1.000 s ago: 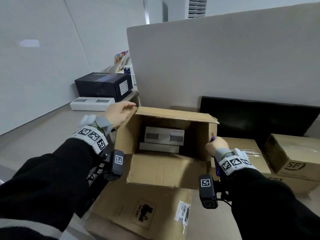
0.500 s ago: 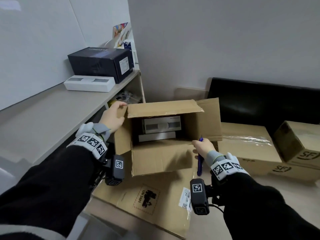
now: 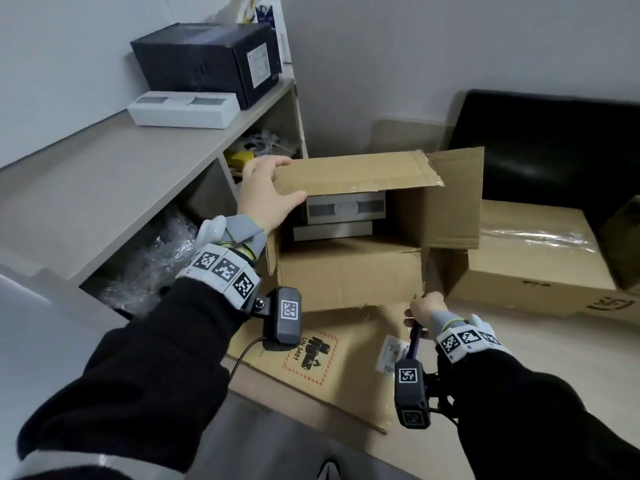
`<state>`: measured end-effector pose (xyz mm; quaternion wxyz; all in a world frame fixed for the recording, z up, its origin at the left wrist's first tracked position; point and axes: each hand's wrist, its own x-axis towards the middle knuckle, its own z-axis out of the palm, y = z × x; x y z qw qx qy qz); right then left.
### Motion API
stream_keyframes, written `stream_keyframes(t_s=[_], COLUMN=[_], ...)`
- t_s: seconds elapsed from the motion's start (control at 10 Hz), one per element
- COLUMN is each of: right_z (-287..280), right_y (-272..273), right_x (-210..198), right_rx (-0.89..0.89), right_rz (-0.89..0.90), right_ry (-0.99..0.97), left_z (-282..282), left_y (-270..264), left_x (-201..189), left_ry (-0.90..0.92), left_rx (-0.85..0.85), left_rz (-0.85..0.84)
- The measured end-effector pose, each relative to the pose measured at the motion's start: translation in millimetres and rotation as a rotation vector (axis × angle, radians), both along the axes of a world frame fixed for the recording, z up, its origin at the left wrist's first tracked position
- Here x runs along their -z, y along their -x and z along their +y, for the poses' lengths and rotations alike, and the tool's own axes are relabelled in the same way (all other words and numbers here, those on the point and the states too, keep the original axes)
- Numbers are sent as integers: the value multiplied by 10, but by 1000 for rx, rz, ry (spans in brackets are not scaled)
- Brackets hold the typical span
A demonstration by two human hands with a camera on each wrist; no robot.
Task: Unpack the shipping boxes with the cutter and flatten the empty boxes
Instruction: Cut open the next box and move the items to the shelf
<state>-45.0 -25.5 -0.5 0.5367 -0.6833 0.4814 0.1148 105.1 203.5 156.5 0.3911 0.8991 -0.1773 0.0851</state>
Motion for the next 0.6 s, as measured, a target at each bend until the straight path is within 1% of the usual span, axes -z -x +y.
stream_keyframes(t_s=[0.1,0.2,0.3,0.4,0.5,0.6], right_z=[-161,-241,-301,-274,-204,-150], right_y=[26,245,318,327,284,107], right_x=[330,333,376,328,99,-193], right_rx=[190,19,-14,58,126,147], right_rz=[100,103,164,243,223,49], right_ry=[-112,16,95,165,273,445], left_z=[-28,-44,-54,-88,-101,-94], left_y=[4,-2,-6,-27,-46,-54], left_x=[6,30,31,44,45,31], left_ry=[-21,-13,11,18,30,53], left_rx=[15,-14,-54,-46,-43,-50], left_rz=[-9,-44,-76,-79,-66,-40])
